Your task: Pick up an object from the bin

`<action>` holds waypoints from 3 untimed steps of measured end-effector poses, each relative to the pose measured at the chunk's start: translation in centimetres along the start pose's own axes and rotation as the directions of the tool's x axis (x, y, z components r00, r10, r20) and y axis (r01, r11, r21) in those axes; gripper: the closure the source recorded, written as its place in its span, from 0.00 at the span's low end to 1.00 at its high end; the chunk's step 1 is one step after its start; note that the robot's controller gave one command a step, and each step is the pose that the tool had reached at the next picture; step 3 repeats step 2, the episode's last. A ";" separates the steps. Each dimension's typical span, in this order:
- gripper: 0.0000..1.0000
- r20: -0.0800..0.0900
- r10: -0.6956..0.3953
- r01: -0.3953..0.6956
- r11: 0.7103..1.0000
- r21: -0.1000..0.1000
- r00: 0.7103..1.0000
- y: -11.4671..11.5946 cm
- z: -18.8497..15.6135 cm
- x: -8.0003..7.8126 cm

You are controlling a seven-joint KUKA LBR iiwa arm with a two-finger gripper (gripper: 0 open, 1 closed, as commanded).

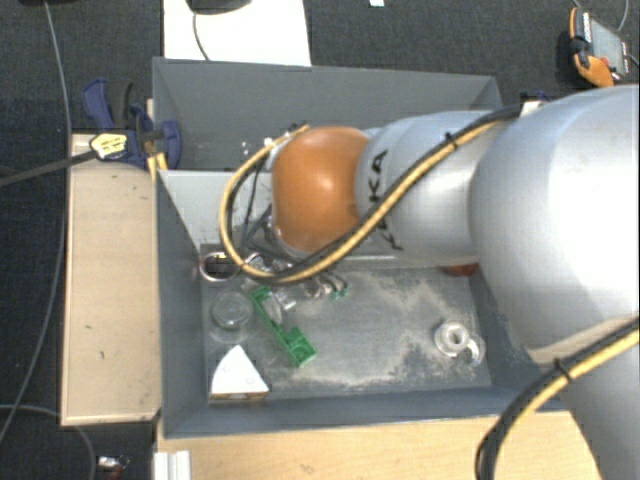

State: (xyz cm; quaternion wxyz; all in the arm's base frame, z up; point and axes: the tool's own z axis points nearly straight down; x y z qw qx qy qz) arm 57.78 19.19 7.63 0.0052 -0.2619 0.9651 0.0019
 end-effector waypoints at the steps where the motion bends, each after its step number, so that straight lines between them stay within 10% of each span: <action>1: 1.00 -0.004 -0.001 0.001 1.000 -0.001 1.000 -0.1 -8.9 -0.1; 3: 1.00 -0.002 -0.001 0.001 1.000 -0.001 1.000 -0.1 -11.9 0.6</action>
Offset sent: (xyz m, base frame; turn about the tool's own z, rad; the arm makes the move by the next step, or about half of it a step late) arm -0.0187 -0.0126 0.1637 -0.0052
